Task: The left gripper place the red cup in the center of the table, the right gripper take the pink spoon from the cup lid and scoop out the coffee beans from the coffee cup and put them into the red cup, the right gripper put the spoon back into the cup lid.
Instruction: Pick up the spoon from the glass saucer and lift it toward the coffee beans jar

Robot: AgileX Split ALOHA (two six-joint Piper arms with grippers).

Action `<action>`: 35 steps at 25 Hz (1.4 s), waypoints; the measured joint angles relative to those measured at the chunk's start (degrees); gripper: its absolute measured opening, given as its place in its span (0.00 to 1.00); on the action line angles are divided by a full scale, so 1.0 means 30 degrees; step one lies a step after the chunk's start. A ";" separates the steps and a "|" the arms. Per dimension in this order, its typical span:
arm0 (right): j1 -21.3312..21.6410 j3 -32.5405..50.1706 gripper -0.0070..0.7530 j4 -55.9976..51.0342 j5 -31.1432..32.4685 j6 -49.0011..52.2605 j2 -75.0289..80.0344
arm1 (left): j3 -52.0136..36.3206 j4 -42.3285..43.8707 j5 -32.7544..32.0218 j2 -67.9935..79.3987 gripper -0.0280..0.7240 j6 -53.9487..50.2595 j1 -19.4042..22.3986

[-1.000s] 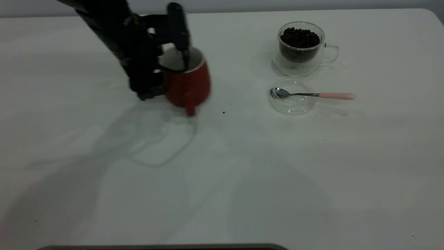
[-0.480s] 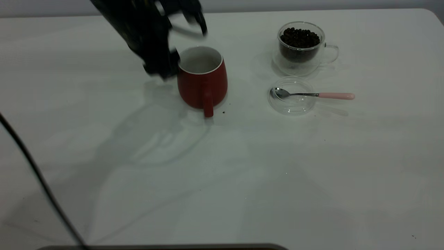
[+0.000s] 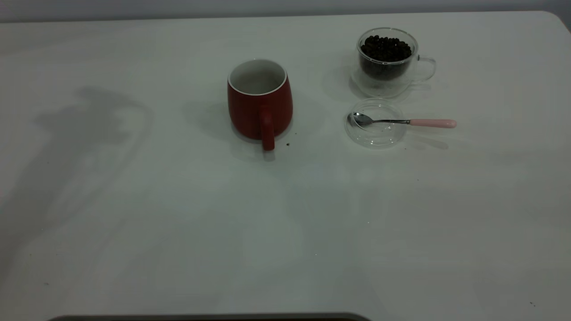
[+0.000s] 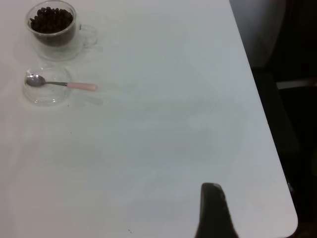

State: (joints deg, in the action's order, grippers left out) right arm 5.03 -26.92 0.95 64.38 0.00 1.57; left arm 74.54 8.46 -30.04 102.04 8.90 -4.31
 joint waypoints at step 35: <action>0.0000 0.0000 0.72 0.0000 0.0000 0.0000 0.0000 | -0.9207 -0.4220 -1.1922 -2.7189 0.82 -0.0933 0.1090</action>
State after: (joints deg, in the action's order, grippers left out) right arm 5.03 -26.92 0.95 64.38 0.00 1.57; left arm 46.92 -4.20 -65.81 20.48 6.10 -1.04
